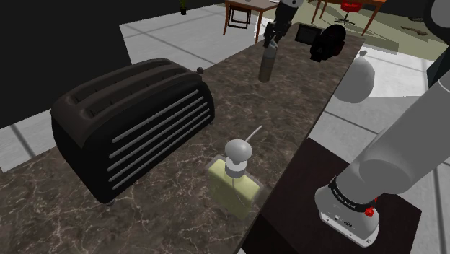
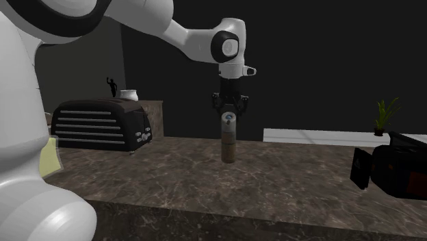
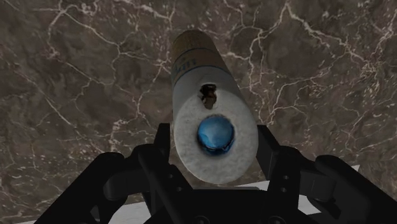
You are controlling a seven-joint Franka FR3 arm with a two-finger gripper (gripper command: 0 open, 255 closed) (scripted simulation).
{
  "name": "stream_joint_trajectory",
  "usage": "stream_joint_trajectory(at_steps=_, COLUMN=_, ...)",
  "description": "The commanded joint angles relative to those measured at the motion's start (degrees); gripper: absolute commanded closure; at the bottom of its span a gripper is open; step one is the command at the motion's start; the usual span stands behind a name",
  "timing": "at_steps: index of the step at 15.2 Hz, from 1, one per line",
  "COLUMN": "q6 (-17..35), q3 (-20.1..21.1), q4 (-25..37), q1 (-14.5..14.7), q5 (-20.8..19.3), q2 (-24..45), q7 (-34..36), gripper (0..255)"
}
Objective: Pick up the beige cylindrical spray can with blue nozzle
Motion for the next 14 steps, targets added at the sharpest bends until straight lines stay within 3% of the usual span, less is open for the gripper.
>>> stream_joint_trajectory(at_steps=1, q6=-1.1, q3=0.0, q4=1.0, q1=0.0, q5=-0.1, q2=0.0, q7=0.1, gripper=255)
stream_joint_trajectory(at_steps=14, q6=-11.3, q3=-0.2, q4=12.2, q1=-0.2, q5=-0.1, q2=1.0, q7=1.2, gripper=255)
